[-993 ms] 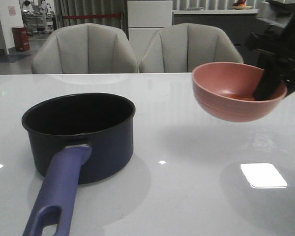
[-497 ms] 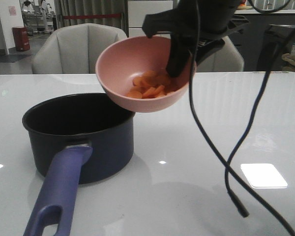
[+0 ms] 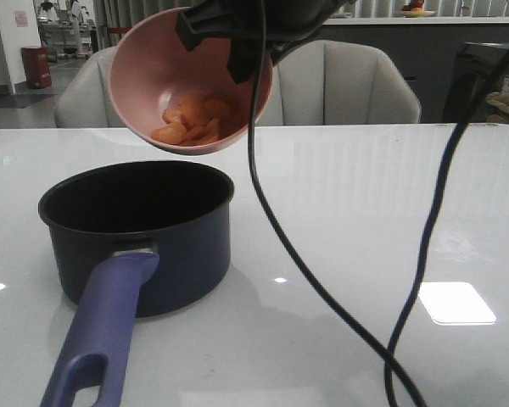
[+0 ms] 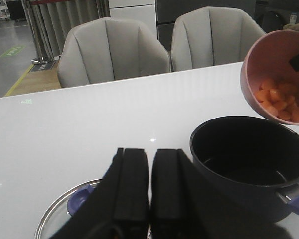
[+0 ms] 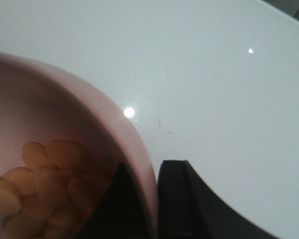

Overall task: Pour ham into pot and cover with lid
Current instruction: 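Lift the pink bowl and carry it above the saucepan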

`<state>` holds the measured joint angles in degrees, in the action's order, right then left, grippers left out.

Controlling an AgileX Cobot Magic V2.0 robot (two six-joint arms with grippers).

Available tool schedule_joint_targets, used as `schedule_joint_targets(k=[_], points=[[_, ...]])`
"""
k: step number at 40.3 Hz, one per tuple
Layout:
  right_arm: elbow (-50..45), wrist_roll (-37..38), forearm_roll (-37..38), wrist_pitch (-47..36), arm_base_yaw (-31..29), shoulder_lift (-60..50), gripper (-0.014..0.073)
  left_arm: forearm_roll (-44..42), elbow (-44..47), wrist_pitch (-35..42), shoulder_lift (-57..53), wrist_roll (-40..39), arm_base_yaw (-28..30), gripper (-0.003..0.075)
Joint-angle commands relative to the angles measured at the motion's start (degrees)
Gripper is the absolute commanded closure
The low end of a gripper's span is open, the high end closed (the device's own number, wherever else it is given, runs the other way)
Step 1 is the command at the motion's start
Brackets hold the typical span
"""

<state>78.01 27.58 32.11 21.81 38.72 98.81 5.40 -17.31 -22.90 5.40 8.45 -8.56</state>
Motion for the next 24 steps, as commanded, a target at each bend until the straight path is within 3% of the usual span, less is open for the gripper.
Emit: schedule_joint_targets(k=[1, 14, 24], points=[[2.1, 3.7, 7.5, -7.6, 0.5, -1.8, 0.0452, 0.2, -1.5, 4.0, 0.7, -0.2, -0.4, 0.0605], [2.1, 11.5, 19.2, -14.7, 0.5, 0.1, 0.0452, 0.2, -1.5, 4.0, 0.7, -0.2, -0.4, 0.0605], [2.1, 14.8, 19.9, -17.3, 0.5, 0.0, 0.0452, 0.2, -1.5, 4.0, 0.7, -0.2, -0.4, 0.0605]])
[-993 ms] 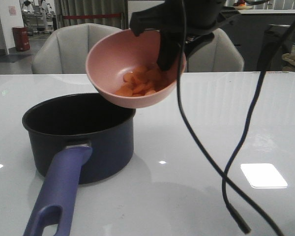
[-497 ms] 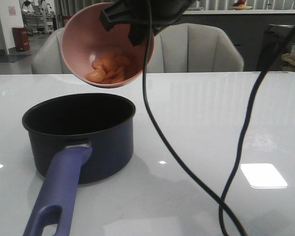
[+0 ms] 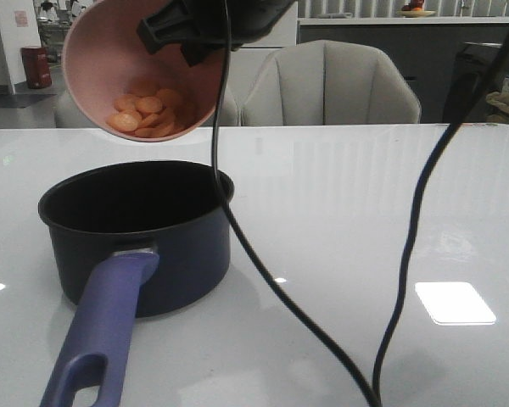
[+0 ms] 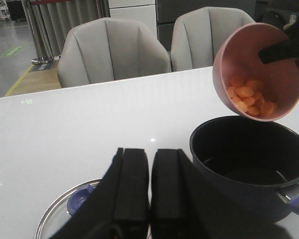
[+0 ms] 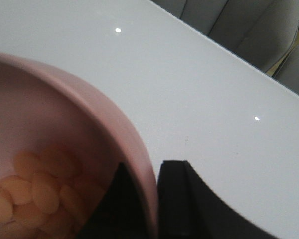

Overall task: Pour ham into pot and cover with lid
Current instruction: 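Lift the pink bowl and carry it above the saucepan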

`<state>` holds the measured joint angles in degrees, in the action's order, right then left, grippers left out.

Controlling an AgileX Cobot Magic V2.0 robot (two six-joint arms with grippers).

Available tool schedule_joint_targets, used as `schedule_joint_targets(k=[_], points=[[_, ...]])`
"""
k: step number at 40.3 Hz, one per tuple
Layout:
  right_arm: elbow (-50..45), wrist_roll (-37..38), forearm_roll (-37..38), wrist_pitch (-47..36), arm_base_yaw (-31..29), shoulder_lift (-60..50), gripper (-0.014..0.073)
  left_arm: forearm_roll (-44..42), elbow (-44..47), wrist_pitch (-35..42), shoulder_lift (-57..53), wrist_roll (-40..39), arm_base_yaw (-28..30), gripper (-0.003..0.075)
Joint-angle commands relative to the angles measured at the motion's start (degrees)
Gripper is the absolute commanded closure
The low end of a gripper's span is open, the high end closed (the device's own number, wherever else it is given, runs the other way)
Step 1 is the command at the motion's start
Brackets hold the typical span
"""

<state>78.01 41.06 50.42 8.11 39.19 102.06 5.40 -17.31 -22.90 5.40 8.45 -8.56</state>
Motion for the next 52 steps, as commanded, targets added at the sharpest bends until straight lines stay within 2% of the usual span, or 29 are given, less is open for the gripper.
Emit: schedule_joint_targets(k=[1, 9, 22, 28, 52], points=[[2.1, 1.8, 1.5, -3.6, 0.0, -3.2, 0.0452, 0.2, -1.5, 4.0, 0.7, -0.2, -0.4, 0.0605], [-1.4, 6.3, 1.5, -6.1, -0.1, -4.6, 0.0452, 0.2, -1.5, 4.0, 0.7, -0.2, -0.4, 0.0605], [-4.7, 7.8, -0.1, -9.2, -2.1, -5.9, 0.0452, 0.2, -1.5, 4.1, 0.7, -0.2, -0.4, 0.0605], [-6.0, 7.8, -0.6, -15.0, -3.3, -6.1, 0.0452, 0.2, -1.5, 4.1, 0.7, -0.2, -0.4, 0.0605], [-6.7, 7.8, -6.5, -15.9, -6.1, -6.1, 0.0452, 0.2, -1.5, 3.8, 0.7, -0.2, -0.4, 0.0605]])
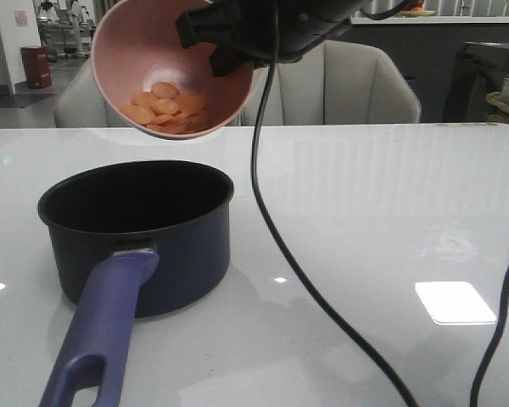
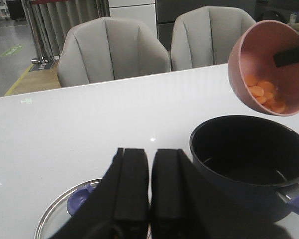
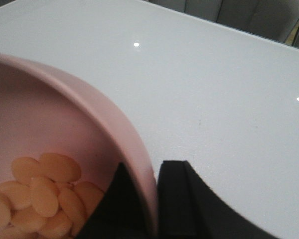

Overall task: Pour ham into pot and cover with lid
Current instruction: 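Lift the pink bowl and carry it above the saucepan, then tilt the pink bowl with the right gripper to pour carrot slices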

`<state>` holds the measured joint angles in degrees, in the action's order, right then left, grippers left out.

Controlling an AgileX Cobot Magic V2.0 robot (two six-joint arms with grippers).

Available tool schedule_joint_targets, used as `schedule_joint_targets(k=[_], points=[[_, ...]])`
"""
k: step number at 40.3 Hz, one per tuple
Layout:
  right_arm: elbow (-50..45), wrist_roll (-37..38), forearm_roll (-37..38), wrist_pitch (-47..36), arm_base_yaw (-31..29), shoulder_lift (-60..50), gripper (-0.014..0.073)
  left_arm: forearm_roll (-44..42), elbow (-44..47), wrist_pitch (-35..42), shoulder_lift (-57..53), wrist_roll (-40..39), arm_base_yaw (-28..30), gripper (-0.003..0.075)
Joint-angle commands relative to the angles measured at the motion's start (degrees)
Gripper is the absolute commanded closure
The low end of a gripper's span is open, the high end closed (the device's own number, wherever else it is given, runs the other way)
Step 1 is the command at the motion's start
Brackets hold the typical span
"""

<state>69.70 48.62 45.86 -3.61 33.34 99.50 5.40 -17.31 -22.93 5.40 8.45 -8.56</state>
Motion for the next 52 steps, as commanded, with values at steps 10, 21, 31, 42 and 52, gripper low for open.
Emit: schedule_joint_targets(k=[10, 21, 31, 42, 52], points=[[1.6, -0.2, -5.2, -3.5, -1.6, -3.7, 0.0452, 0.2, -1.5, 3.8, 0.7, -0.2, -0.4, 0.0605], [1.6, -23.4, -22.6, -1.9, -1.2, -3.8, 0.0452, 0.2, -1.5, 3.8, 0.7, -0.2, -0.4, 0.0605], [1.6, -51.4, -39.4, -3.9, 0.9, -3.8, 0.0452, 0.2, -1.5, 3.8, 0.7, -0.2, -0.4, 0.0605], [-2.2, -59.4, -44.1, -16.9, 2.7, -3.8, 0.0452, 0.2, -1.5, 3.8, 0.7, -0.2, -0.4, 0.0605], [-5.7, -62.2, -40.2, -23.6, 3.3, -3.6, 0.0452, 0.2, -1.5, 3.8, 0.7, -0.2, -0.4, 0.0605]])
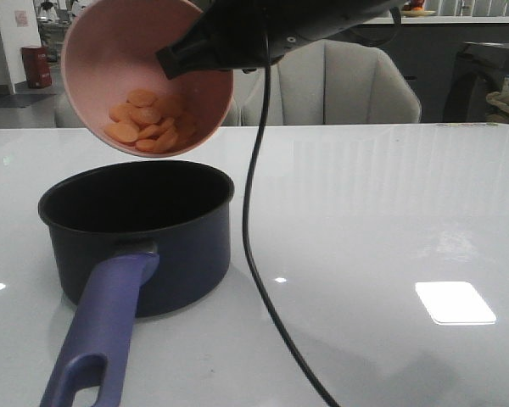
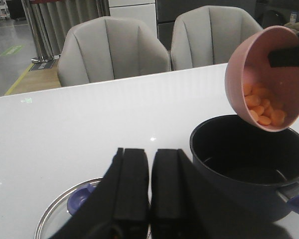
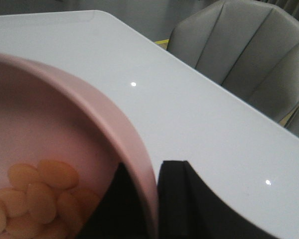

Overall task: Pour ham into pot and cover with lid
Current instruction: 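Tilt the pink bowl with the right gripper to pour carrot slices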

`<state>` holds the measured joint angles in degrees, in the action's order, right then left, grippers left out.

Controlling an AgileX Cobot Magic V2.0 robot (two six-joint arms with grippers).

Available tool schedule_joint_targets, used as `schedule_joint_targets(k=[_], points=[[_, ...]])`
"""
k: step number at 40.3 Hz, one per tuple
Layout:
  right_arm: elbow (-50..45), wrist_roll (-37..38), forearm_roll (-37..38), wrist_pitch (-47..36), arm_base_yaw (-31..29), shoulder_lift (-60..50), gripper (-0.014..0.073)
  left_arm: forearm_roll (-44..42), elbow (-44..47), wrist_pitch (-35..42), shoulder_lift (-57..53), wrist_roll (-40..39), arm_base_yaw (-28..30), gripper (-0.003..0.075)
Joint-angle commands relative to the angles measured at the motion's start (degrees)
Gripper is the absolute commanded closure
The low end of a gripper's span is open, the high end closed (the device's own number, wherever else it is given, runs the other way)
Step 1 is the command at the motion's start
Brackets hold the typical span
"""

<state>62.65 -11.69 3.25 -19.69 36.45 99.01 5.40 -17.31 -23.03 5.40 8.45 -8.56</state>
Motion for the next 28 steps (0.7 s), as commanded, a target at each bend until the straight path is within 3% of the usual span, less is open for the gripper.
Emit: schedule_joint_targets(k=[1, 15, 28], points=[[1.3, -2.2, 3.3, -7.8, 0.2, -3.0, 0.0452, 0.2, -1.5, 3.9, 0.7, -0.2, -0.4, 0.0605], [1.3, -16.2, 6.3, -9.6, 1.4, -2.0, 0.0452, 0.2, -1.5, 3.9, 0.7, -0.2, -0.4, 0.0605], [1.3, -21.9, 6.0, -21.4, 1.8, -1.6, 0.0452, 0.2, -1.5, 3.9, 0.7, -0.2, -0.4, 0.0605]])
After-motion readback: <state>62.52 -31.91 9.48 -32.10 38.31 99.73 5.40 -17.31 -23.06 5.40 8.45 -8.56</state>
